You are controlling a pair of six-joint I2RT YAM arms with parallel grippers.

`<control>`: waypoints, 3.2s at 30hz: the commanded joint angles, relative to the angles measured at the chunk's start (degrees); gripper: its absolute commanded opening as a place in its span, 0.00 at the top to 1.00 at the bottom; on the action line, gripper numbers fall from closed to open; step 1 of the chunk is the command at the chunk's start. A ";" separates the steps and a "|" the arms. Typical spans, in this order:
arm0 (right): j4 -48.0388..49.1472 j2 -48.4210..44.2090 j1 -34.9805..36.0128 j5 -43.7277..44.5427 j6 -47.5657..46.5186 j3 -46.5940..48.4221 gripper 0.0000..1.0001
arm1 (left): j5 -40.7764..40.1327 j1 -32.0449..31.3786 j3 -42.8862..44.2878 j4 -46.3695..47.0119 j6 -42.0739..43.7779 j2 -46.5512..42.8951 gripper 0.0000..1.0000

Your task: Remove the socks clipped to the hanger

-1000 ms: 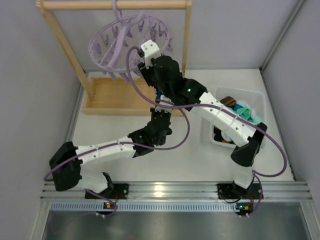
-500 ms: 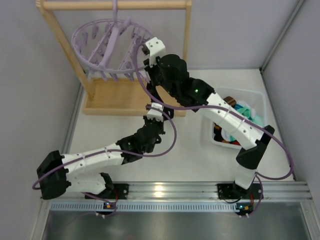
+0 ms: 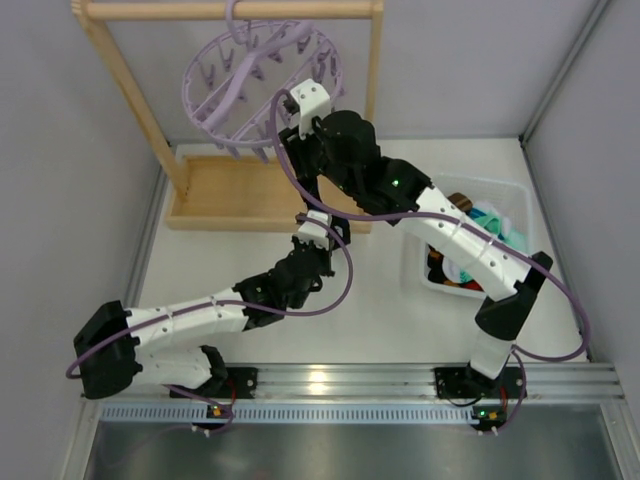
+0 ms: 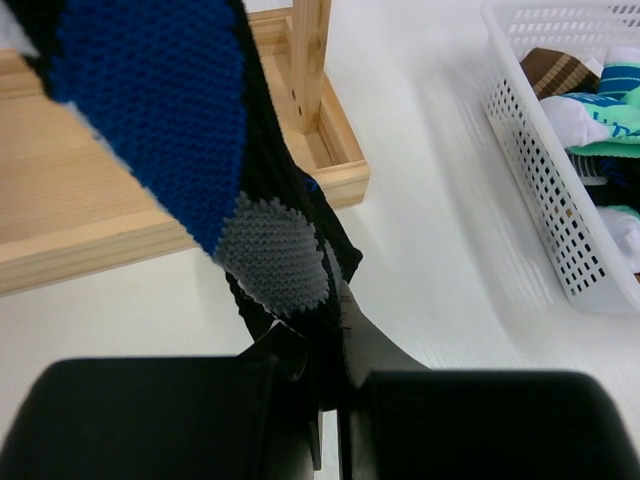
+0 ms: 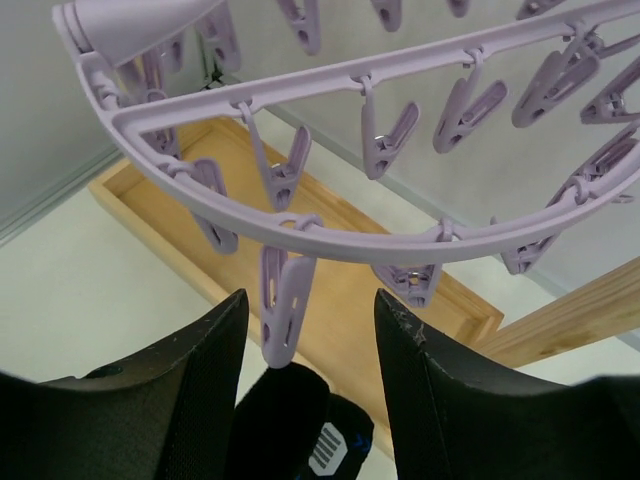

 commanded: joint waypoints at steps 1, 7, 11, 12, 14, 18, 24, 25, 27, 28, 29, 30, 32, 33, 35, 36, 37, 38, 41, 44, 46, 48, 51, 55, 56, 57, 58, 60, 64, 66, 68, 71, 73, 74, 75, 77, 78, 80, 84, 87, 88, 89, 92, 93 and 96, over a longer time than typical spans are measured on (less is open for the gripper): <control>-1.38 -0.49 -0.14 -1.16 -0.36 1.16 0.48 | 1.02 -0.34 1.04 -0.08 0.62 0.96 1.00; -2.35 2.76 0.30 0.60 -2.38 4.33 0.49 | 1.11 -0.34 2.45 0.01 1.51 2.11 1.00; -3.31 5.57 0.57 0.42 -2.65 6.52 0.50 | 1.20 -0.34 2.98 0.01 1.59 3.42 1.00; -3.40 6.01 0.74 0.25 -2.74 6.87 0.50 | 1.28 -0.34 3.06 0.01 1.59 3.51 1.00; -3.40 6.80 0.92 0.25 -2.82 7.32 0.50 | 1.90 -0.34 3.24 0.01 1.51 3.87 1.00; -2.88 6.29 1.01 2.18 -2.39 6.35 0.51 | 4.71 -0.42 3.24 0.10 0.45 3.61 1.00; 0.19 -2.84 0.92 4.72 -0.45 -2.68 0.45 | 12.87 -0.34 3.07 0.01 -0.25 1.06 1.00; 0.29 -5.90 1.01 5.25 -0.19 -4.09 0.45 | 14.28 -0.42 3.24 0.01 -0.43 0.71 1.00; 0.20 -9.08 1.01 6.83 0.51 -8.21 0.43 | 18.48 -0.42 3.94 0.01 -0.69 0.53 1.00; -0.24 -12.41 1.01 7.71 0.86 -9.63 0.41 | 19.56 -0.42 4.29 0.01 -0.86 0.53 1.00; -0.50 -14.27 1.01 8.76 1.13 -11.21 0.39 | 20.70 -0.34 4.99 0.01 -1.39 0.61 1.00; -1.03 -16.11 0.92 10.78 1.83 -14.62 0.37 | 21.49 -0.42 5.43 -0.08 -1.57 0.62 1.00; -2.96 -22.07 0.57 12.55 3.06 -18.24 0.36 | 23.08 -0.34 7.10 -0.16 -1.92 1.05 1.00; -3.66 -24.19 -0.22 13.68 3.93 -22.17 0.36 | 23.17 -0.42 7.63 -0.08 -2.01 1.32 1.00; -5.16 -31.31 -1.45 14.57 7.01 -26.59 0.35 | 23.08 -0.34 9.90 -0.69 -1.57 1.84 1.00; -5.51 -33.77 -2.93 15.10 8.59 -30.87 0.35 | 22.82 -0.34 11.05 -1.30 -1.31 2.98 1.00; -6.04 -38.76 -3.73 15.54 9.38 -33.09 0.35 | 22.56 -0.34 12.37 -2.09 -0.87 3.68 1.00; -7.09 -41.15 -4.52 15.89 10.09 -35.11 0.35 | 22.55 -0.34 15.51 -3.58 -0.43 4.39 1.00; -9.11 -50.21 -7.95 16.95 12.82 -42.32 0.34 | 23.08 -0.34 22.10 -5.95 1.41 8.43 1.00; -11.48 -56.63 -10.68 17.56 14.49 -46.90 0.34 | 22.91 -0.25 29.57 -7.89 3.61 12.56 1.00; -14.03 -60.14 -12.00 19.93 15.28 -48.84 0.32 | 22.91 -0.25 35.28 -9.65 5.54 15.62 1.00; -16.49 -62.09 -12.61 22.47 15.89 -49.54 0.33 | 22.99 -0.25 39.26 -10.79 6.95 17.83 1.00; -19.04 -65.08 -12.53 24.85 16.42 -49.37 0.33 | 25.61 0.01 48.13 -12.11 10.02 23.80 1.00; -21.33 -69.38 -12.62 30.56 17.91 -49.46 0.33 | 35.72 1.68 61.03 -12.12 12.93 35.38 1.00; -21.68 -70.17 -12.62 32.40 18.27 -49.63 0.34 | 37.13 1.86 62.90 -12.21 13.37 37.42 1.00; -21.77 -71.92 -12.62 32.85 18.36 -49.72 0.33 | 42.54 2.04 64.83 -12.12 13.63 39.96 1.00; -21.69 -72.81 -12.62 33.03 18.36 -49.90 0.34 | 44.42 2.39 68.68 -12.38 13.98 42.08 1.00; -21.16 -75.44 -12.62 32.16 17.57 -50.25 0.34 | 49.94 2.48 72.04 -13.96 14.25 48.93 1.00; -20.02 -78.88 -12.62 29.78 16.60 -50.78 0.36 | 59.70 2.48 79.94 -13.96 14.34 60.53 1.00; -19.93 -79.93 -12.53 29.34 16.42 -51.04 0.37 | 60.43 2.48 83.20 -13.96 11.55 66.84 1.00; -20.45 -80.55 -12.53 29.08 15.99 -51.22 0.36 | 63.76 2.39 85.06 -14.14 9.95 70.21 1.00; -20.63 -81.52 -12.53 29.08 15.63 -51.83 0.37 | 65.80 2.39 88.14 -14.49 7.05 75.75 1.00; -20.46 -82.13 -12.53 28.82 15.81 -52.36 0.37 | 64.75 2.30 88.23 -14.84 5.99 77.95 1.00; -20.46 -82.31 -12.53 28.29 15.81 -52.71 0.37 | 64.05 2.30 88.67 -15.36 5.90 78.65 1.00; -20.46 -82.31 -12.53 28.20 15.90 -52.97 0.37 | 63.69 2.39 89.45 -16.94 5.81 79.10 1.00; -20.37 -82.40 -12.53 28.11 15.98 -53.67 0.37 | 63.08 2.39 90.07 -18.18 5.81 80.06 1.00; -20.28 -82.31 -12.53 28.11 16.07 -53.85 0.37 | 62.20 2.39 90.51 -18.62 5.73 80.24 1.00; -19.93 -82.40 -12.53 27.58 16.25 -54.12 0.37 | 62.10 2.30 90.69 -19.76 5.72 79.98 0.99; -19.93 -81.96 -12.53 27.14 16.42 -54.21 0.38 | 59.40 2.39 88.68 -20.73 4.94 76.56 0.85; -20.10 -81.70 -12.53 26.97 16.42 -54.12 0.38 | 55.88 2.30 85.26 -20.64 4.06 71.99 0.65; -20.19 -81.61 -12.53 27.05 16.42 -54.03 0.38 | 55.17 2.30 84.46 -20.56 3.88 70.68 0.54; -20.37 -81.35 -12.53 27.06 16.42 -54.03 0.37 | 54.38 2.30 83.67 -20.64 3.27 68.31 0.51; -20.46 -80.91 -12.53 27.14 16.60 -54.03 0.37 | 52.35 2.39 80.68 -20.73 2.04 63.13 0.39; -20.37 -80.73 -12.53 27.14 16.69 -54.12 0.38 | 52.09 2.39 78.76 -20.73 1.25 61.80 0.37; -19.49 -80.29 -12.53 27.06 16.95 -54.82 0.37 | 51.47 2.30 74.71 -20.73 -0.25 56.88 0.18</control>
